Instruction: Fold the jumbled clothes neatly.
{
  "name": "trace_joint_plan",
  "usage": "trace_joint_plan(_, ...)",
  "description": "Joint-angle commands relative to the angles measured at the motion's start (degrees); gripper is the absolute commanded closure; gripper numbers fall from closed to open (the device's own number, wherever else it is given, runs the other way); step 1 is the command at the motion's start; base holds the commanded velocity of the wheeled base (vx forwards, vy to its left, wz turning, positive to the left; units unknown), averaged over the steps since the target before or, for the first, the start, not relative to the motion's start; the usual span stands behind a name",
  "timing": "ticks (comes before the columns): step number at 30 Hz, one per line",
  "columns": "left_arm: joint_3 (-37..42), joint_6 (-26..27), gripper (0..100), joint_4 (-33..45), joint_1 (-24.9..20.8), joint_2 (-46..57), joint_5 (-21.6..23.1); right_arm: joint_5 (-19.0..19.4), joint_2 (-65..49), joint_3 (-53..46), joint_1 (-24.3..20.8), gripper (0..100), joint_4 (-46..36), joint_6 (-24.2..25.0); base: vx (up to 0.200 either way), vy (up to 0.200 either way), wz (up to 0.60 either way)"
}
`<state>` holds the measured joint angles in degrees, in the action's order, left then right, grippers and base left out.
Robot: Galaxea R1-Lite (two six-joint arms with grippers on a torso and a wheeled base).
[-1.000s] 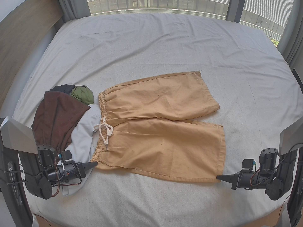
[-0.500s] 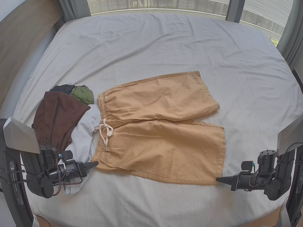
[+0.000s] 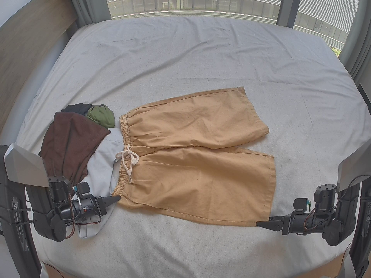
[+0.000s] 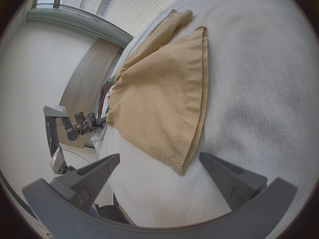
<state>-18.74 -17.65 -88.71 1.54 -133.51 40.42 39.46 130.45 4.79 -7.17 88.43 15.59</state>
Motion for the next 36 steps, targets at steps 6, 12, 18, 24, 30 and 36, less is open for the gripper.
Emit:
trace_joint_plan(6, -0.5, 0.1, 100, -0.1, 0.0, -0.2, -0.1, 0.3, 2.4, 0.9, -0.4, 0, -0.1, 0.2, 0.0, 0.0, 0.0)
trace_joint_plan(12, -0.4, 0.2, 100, -0.1, -0.2, -0.2, -0.1, 0.3, 3.0, 1.6, -0.7, 100, -0.1, 0.4, 0.0, 0.0, 0.0)
trace_joint_plan(18, -0.5, 0.2, 100, -0.1, -0.2, -0.2, -0.1, 0.3, 3.2, 2.2, -0.6, 100, -0.1, 0.5, 0.0, 0.0, 0.0)
trace_joint_plan(24, 0.3, -1.0, 100, -0.1, -0.2, 0.4, 0.0, 0.3, 2.7, 1.9, -0.6, 100, -0.1, 0.8, 0.0, 0.0, 0.0)
trace_joint_plan(30, -0.2, -9.6, 100, -0.1, 0.2, 7.0, 1.9, 0.4, -5.3, -0.2, -2.8, 100, -0.2, 5.7, 0.0, 0.0, 0.0)
trace_joint_plan(36, 1.2, -12.2, 100, 0.1, 1.7, 9.4, 5.7, 0.4, -7.1, -1.1, -2.8, 100, -0.2, 6.3, 0.0, 0.0, 0.0)
